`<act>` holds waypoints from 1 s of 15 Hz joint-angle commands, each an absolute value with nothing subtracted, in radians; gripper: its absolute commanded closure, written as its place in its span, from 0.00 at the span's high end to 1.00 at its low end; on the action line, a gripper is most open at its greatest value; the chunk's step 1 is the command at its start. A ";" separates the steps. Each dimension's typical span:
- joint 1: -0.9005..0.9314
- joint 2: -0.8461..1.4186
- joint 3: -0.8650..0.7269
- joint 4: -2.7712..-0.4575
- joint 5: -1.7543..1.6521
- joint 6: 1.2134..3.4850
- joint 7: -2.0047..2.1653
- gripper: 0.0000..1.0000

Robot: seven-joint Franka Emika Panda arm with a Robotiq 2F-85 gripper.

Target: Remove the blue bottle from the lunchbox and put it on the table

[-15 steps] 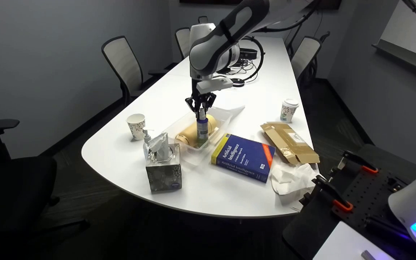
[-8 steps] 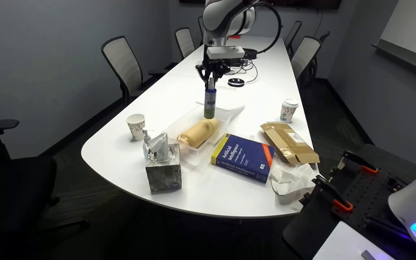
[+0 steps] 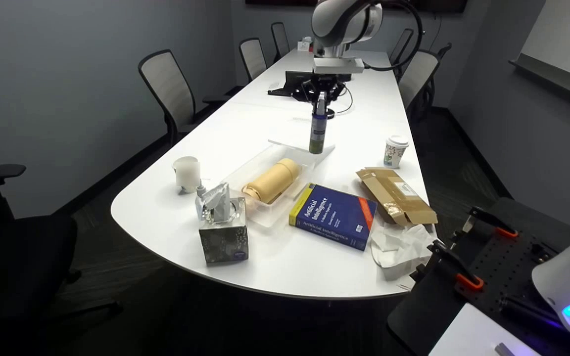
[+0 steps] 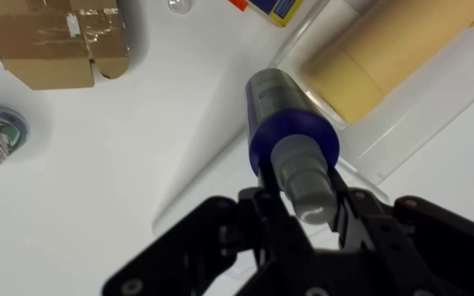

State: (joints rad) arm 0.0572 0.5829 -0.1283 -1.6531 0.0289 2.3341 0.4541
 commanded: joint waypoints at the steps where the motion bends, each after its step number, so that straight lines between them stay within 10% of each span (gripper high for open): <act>1: 0.046 0.524 -0.149 -1.812 0.050 2.431 0.524 0.07; 15: 0.060 0.572 -0.207 -2.011 0.060 2.705 0.648 0.07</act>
State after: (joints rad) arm 0.0371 0.5748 -0.1913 -1.9755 0.0439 2.6347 0.6132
